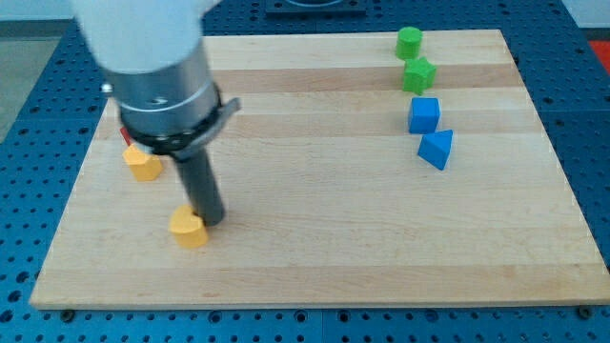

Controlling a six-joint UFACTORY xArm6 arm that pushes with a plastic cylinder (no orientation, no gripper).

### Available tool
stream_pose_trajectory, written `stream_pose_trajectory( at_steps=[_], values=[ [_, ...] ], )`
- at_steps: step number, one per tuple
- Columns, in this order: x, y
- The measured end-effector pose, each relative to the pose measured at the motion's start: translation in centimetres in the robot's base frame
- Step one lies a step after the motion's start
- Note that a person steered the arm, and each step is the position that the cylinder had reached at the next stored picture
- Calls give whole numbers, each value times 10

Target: Nudge the red circle a bit left

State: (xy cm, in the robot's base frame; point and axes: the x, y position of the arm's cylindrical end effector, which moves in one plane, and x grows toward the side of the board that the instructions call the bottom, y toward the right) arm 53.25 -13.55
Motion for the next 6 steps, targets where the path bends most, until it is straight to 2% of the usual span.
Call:
stream_pose_trajectory(
  at_steps=[1, 2, 3, 4, 5, 6],
  values=[
    [48, 49],
    [58, 8],
    [51, -46],
    [63, -31],
    [61, 12],
    [10, 1]
  ],
)
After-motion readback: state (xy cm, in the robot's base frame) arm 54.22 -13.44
